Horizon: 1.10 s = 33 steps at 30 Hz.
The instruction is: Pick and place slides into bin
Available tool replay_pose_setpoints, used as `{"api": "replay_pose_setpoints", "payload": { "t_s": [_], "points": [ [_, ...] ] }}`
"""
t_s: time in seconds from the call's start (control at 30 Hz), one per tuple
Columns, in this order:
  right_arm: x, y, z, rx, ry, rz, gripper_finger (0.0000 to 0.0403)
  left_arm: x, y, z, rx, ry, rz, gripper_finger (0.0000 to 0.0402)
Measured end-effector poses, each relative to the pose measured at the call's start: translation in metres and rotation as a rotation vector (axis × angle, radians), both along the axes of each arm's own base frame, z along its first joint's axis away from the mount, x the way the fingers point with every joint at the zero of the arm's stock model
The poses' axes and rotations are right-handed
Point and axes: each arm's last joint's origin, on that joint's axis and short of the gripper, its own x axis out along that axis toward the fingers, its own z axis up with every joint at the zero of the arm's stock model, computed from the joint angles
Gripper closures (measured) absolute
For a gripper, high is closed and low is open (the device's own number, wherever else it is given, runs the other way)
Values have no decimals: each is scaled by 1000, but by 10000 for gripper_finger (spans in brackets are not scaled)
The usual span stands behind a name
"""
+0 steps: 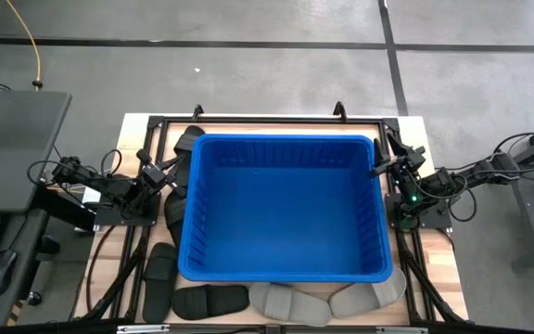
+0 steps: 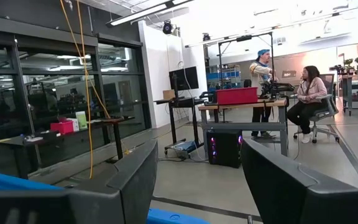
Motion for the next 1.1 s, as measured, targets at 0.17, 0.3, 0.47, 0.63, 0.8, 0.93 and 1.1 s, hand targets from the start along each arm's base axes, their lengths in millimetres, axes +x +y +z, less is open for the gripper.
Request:
{"api": "replay_pose_setpoints", "payload": {
  "t_s": [0.17, 0.3, 0.47, 0.63, 0.8, 0.93, 1.1],
  "points": [
    [0, 0, 0, 0, 0, 0, 183, 0, 0, 0, 0, 0, 0, 396],
    [0, 0, 0, 0, 0, 0, 182, 0, 0, 0, 0, 0, 0, 396],
    [0, 0, 0, 0, 0, 0, 183, 0, 0, 0, 0, 0, 0, 396],
    [0, 0, 0, 0, 0, 0, 183, 0, 0, 0, 0, 0, 0, 396],
    [0, 0, 0, 0, 0, 1, 183, 0, 0, 0, 0, 0, 0, 396],
    [0, 0, 0, 0, 0, 1, 183, 0, 0, 0, 0, 0, 0, 396],
    [0, 0, 0, 0, 0, 0, 183, 0, 0, 2, -9, -31, -14, 396]
  ]
}}
